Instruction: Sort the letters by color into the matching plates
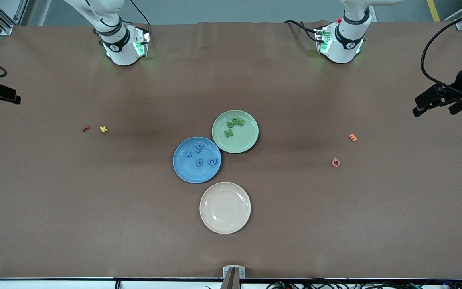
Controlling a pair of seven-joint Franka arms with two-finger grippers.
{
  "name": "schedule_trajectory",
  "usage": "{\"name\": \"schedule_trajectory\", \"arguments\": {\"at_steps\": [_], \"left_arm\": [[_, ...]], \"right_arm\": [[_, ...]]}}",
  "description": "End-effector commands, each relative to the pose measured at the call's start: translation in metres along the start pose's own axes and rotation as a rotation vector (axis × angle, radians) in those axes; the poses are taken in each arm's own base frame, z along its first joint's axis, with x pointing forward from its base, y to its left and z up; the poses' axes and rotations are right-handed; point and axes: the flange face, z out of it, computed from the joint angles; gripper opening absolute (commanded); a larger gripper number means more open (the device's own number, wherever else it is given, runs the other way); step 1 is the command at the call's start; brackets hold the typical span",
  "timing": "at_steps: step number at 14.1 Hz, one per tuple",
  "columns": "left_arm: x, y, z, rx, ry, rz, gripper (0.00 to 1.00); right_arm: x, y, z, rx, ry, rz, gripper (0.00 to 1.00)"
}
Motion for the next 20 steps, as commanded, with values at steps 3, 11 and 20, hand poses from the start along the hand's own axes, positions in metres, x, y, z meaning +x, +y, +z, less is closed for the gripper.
{"name": "schedule_trajectory", "arguments": {"at_steps": [3,11,20], "left_arm": [[-0.006,-0.001,-0.006,0.003,-0.001,0.002,1.0],[-0.006,-0.002,-0.006,0.0,-0.001,0.0,1.0],[-0.006,-0.001,-0.006,-0.002,-0.001,0.0,1.0]], "right_arm": [[-0.043,0.008,-0.003,0.052,0.047,0.03,1.0],[-0.078,-0.013,-0.005,0.044,0.162,-0.012,1.0],[-0.081,-0.009,-0.006,0.051,0.171,-0.006,1.0]]}}
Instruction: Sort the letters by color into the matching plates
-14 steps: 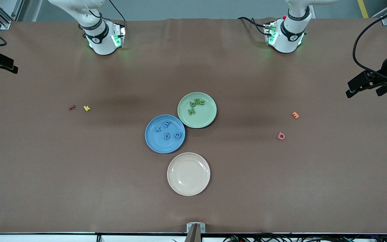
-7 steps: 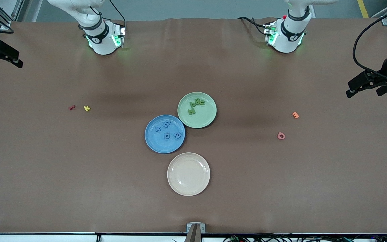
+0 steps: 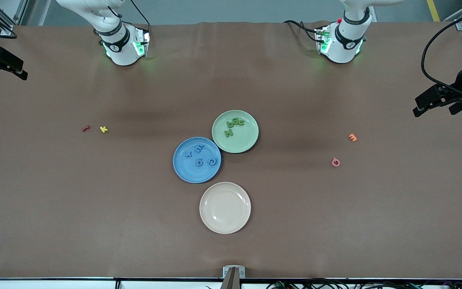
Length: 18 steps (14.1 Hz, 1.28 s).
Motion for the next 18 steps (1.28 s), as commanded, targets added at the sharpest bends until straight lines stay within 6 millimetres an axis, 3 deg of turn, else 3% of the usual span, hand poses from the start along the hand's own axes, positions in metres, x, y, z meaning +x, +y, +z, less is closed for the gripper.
{"name": "schedule_trajectory", "arguments": {"at_steps": [1,10,18], "left_arm": [[-0.006,-0.001,-0.006,-0.002,-0.001,0.001,1.0],[-0.006,0.0,-0.006,-0.002,0.001,0.004,1.0],[-0.006,0.0,-0.006,-0.002,0.001,0.003,1.0]], "right_arm": [[-0.009,-0.003,-0.003,0.016,0.017,-0.006,1.0],[-0.004,-0.003,-0.011,0.034,0.09,-0.004,1.0],[0.029,0.002,-0.022,0.029,0.072,0.006,1.0]]}}
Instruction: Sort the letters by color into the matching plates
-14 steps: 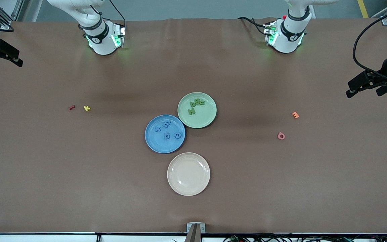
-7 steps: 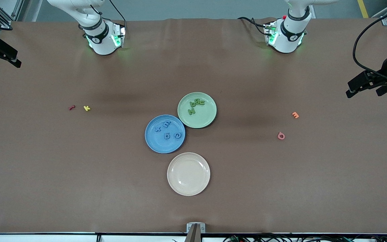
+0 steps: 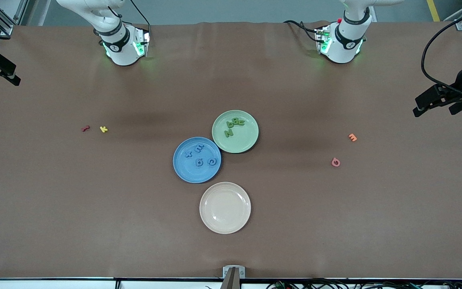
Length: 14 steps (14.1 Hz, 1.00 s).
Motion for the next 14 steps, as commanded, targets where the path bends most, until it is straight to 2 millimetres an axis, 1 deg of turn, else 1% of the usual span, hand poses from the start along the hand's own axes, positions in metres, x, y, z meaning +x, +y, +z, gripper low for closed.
{"name": "schedule_trajectory", "arguments": {"at_steps": [1,4,6,10,14], "left_arm": [[-0.006,-0.001,-0.006,-0.002,0.001,0.001,1.0],[-0.006,0.0,-0.006,-0.002,0.002,0.004,1.0],[-0.005,0.001,-0.008,-0.006,0.008,0.009,1.0],[-0.005,0.0,-0.007,-0.006,0.006,0.01,1.0],[-0.005,0.001,-0.008,-0.006,0.009,0.016,1.0]], "right_arm": [[0.015,0.0,-0.005,0.022,-0.023,0.003,1.0],[0.015,-0.001,-0.002,0.021,-0.032,0.0,1.0],[0.012,-0.002,0.002,0.022,-0.065,0.001,1.0],[0.012,-0.004,0.004,0.023,-0.066,-0.003,1.0],[0.013,-0.011,0.005,0.024,-0.061,-0.017,1.0]]}}
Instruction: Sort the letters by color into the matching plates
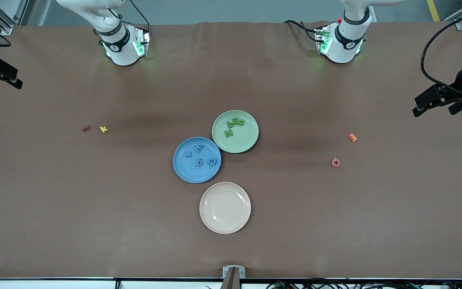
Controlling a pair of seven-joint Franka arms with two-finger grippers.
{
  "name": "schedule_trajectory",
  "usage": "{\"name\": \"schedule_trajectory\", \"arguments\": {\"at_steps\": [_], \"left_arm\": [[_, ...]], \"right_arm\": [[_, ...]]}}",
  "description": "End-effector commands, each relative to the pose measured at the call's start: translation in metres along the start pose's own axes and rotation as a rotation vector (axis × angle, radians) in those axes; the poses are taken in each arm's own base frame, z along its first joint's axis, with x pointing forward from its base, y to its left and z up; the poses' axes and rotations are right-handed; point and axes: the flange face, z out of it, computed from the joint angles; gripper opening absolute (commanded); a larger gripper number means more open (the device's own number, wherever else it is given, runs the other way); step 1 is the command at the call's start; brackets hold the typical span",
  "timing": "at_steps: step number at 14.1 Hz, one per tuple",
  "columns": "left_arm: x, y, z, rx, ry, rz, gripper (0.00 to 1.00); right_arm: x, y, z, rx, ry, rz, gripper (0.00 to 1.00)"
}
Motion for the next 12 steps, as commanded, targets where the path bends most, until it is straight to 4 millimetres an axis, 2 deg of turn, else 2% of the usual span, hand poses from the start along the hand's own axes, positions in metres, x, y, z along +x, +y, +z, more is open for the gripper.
{"name": "schedule_trajectory", "arguments": {"at_steps": [1,5,12], "left_arm": [[-0.005,0.0003,-0.0075,-0.006,0.009,0.016,1.0],[-0.0049,0.0003,-0.0069,-0.006,0.009,0.019,1.0],[-0.0049,-0.0006,-0.0062,-0.006,0.007,0.018,1.0]], "right_arm": [[0.0012,-0.0082,-0.0028,0.02,0.0,-0.014,1.0],[0.0013,-0.0163,-0.0008,0.041,-0.01,-0.034,1.0],[0.0009,-0.013,-0.0025,0.042,-0.003,-0.035,1.0]]}}
